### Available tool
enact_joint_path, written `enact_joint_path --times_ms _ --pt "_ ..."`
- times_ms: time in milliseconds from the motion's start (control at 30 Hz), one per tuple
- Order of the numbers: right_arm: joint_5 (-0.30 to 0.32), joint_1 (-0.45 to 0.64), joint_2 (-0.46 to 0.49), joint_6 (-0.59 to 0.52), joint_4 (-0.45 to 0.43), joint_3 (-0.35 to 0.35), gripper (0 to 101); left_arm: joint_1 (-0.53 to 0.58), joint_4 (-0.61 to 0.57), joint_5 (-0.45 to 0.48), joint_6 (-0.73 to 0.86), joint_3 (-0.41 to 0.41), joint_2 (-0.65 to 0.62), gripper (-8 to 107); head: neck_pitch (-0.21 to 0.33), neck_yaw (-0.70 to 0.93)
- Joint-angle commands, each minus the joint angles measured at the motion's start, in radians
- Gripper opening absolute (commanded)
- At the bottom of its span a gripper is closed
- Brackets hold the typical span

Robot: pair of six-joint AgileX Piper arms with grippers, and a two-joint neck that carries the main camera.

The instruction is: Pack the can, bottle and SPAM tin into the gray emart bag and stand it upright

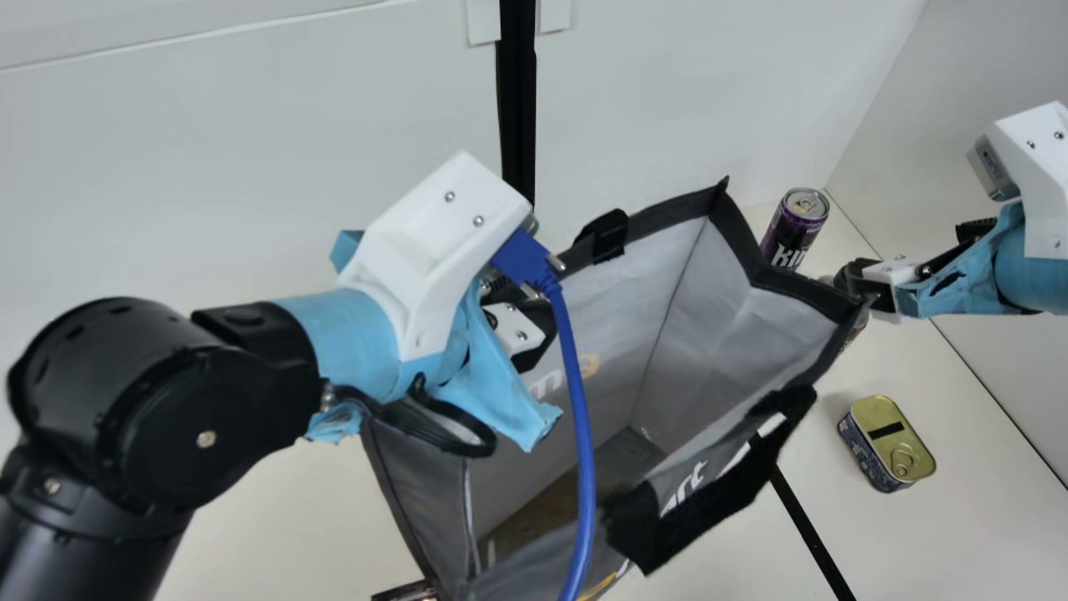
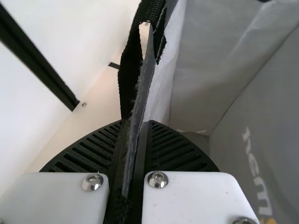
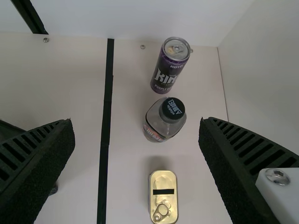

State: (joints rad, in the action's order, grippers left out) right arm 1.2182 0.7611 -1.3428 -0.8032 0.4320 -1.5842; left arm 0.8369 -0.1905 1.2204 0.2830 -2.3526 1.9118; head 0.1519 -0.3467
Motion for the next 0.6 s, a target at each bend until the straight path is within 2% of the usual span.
enact_joint_path --times_ms 0,267,567 --pt "0.0 0.0 0.0 0.0 0.0 0.0 95 -0.002 0.034 0.0 -0.024 -0.004 -0.007 -8 0.023 -0.002" --pt "0.0 0.0 0.0 0.0 0.0 0.0 95 0.001 0.201 0.0 -0.134 -0.015 -0.047 -8 0.023 -0.002" --pt "0.0 0.0 0.0 0.0 0.0 0.0 95 0.001 0.395 0.0 -0.239 0.04 -0.127 -8 0.023 -0.002"
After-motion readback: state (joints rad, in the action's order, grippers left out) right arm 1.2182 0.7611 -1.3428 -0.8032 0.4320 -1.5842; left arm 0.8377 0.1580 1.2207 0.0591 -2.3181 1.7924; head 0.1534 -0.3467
